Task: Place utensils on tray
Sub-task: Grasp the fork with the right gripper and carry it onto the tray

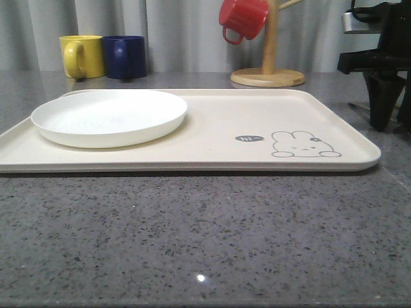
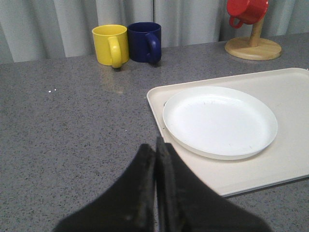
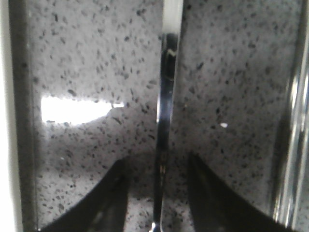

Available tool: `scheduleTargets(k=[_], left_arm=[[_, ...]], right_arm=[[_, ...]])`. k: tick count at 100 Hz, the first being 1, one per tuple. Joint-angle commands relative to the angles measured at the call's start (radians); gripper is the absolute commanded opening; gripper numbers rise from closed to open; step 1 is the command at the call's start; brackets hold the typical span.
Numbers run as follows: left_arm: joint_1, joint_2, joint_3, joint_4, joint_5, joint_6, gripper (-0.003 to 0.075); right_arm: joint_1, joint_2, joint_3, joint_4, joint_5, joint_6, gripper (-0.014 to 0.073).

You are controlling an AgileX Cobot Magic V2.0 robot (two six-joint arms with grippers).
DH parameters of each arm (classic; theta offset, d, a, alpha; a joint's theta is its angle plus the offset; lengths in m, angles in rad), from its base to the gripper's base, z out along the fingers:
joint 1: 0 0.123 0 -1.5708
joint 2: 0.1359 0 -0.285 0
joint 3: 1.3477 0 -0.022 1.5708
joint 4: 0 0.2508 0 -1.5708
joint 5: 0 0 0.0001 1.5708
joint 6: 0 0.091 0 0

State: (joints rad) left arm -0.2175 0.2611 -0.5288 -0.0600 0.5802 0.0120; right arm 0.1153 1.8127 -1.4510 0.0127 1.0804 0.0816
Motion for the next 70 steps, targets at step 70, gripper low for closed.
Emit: scheduleTargets(k=[70], left_arm=[[-0.007, 0.01, -0.028, -0.003, -0.073, -0.003, -0.0019]], right_arm=[[0.269, -0.148, -0.139, 0.023, 0.01, -0.033, -0.0072]])
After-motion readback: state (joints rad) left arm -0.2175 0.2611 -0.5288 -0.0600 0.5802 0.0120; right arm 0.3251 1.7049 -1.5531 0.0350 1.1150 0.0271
